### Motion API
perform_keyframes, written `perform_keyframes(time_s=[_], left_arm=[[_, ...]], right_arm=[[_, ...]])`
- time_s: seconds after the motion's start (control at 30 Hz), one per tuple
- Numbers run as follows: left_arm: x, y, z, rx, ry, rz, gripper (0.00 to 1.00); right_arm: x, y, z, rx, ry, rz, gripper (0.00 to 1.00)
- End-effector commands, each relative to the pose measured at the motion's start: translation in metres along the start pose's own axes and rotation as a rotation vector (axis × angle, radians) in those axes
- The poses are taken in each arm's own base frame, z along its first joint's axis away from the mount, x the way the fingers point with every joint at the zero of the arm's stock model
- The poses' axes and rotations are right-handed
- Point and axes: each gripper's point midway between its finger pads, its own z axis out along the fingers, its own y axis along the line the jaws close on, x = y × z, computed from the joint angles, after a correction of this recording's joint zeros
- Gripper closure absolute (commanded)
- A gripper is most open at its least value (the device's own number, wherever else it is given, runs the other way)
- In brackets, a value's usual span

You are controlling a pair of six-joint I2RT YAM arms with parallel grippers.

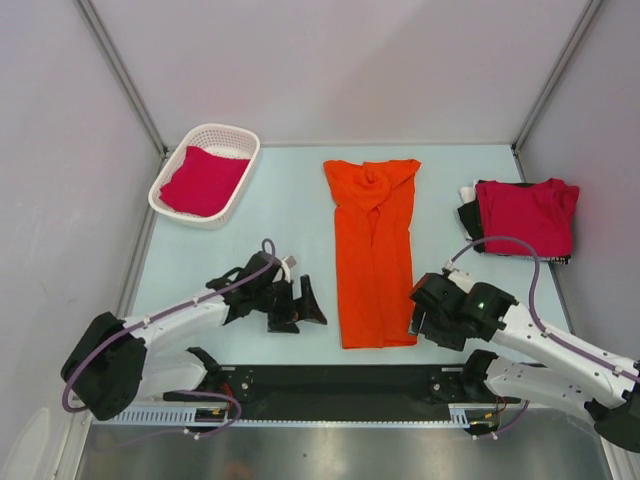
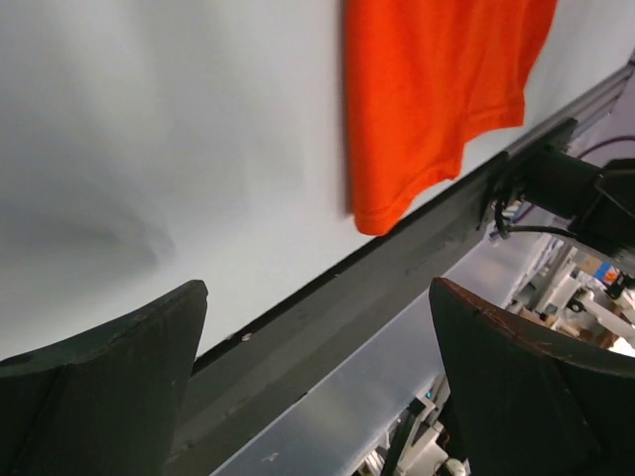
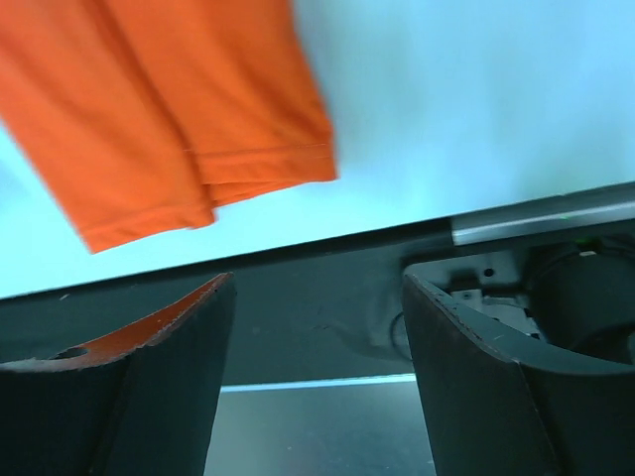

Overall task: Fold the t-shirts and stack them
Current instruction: Rotate the tshirt 90 degrees, then grab the bottom of the folded rectangular tshirt with both arms

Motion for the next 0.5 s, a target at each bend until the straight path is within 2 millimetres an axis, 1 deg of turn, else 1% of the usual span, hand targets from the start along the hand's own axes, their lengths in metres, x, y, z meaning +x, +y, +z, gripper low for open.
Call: perform_keyframes(time_s=[0.0, 0.03, 0.07, 0.1, 0.13, 0.2, 0.23, 0.27, 0.3, 0.33, 0.37, 0.43, 0.47], left_arm=[[-0.008, -0.045, 0.016, 0.097, -0.034, 0.008, 0.0], [-0.001, -0.055, 0.02, 0.097, -0.011, 0.034, 0.0], [0.002, -0.054, 0.03, 0.074, 0.012, 0.02, 0.0], [0.004, -0.056, 0.035, 0.063, 0.02, 0.024, 0.0], [0.009, -0.068, 0.04, 0.07, 0.03, 0.053, 0.0], [0.011, -0.069, 0.054, 0.033, 0.044, 0.053, 0.0], [0.015, -0.081, 0.057, 0.046, 0.054, 0.076, 0.0], [0.017, -0.078, 0.066, 0.016, 0.072, 0.065, 0.01], [0.015, -0.084, 0.069, 0.019, 0.07, 0.07, 0.02], [0.017, -0.085, 0.073, 0.008, 0.075, 0.073, 0.02], [0.02, -0.079, 0.078, -0.027, 0.091, 0.062, 0.02], [0.019, -0.079, 0.084, -0.05, 0.094, 0.06, 0.02], [0.021, -0.076, 0.085, -0.072, 0.105, 0.059, 0.03]], right_arm=[[-0.001, -0.018, 0.009, 0.042, -0.023, 0.08, 0.29], [0.0, -0.019, 0.012, 0.045, -0.019, 0.085, 0.29], [0.003, -0.019, 0.015, 0.035, -0.006, 0.083, 0.29], [0.005, -0.023, 0.021, 0.045, 0.001, 0.085, 0.3], [0.006, -0.022, 0.024, 0.038, -0.001, 0.083, 0.3], [0.006, -0.026, 0.031, 0.038, -0.002, 0.094, 0.32], [0.004, -0.024, 0.033, 0.026, -0.008, 0.094, 0.32], [0.004, -0.022, 0.035, 0.013, -0.006, 0.094, 0.32], [-0.002, -0.018, 0.038, -0.008, -0.017, 0.118, 0.32], [0.001, -0.019, 0.042, -0.01, 0.001, 0.101, 0.33], [0.0, -0.018, 0.045, -0.017, 0.003, 0.101, 0.33], [-0.002, -0.014, 0.054, -0.04, 0.014, 0.115, 0.33], [-0.003, -0.013, 0.057, -0.053, 0.016, 0.1, 0.33]])
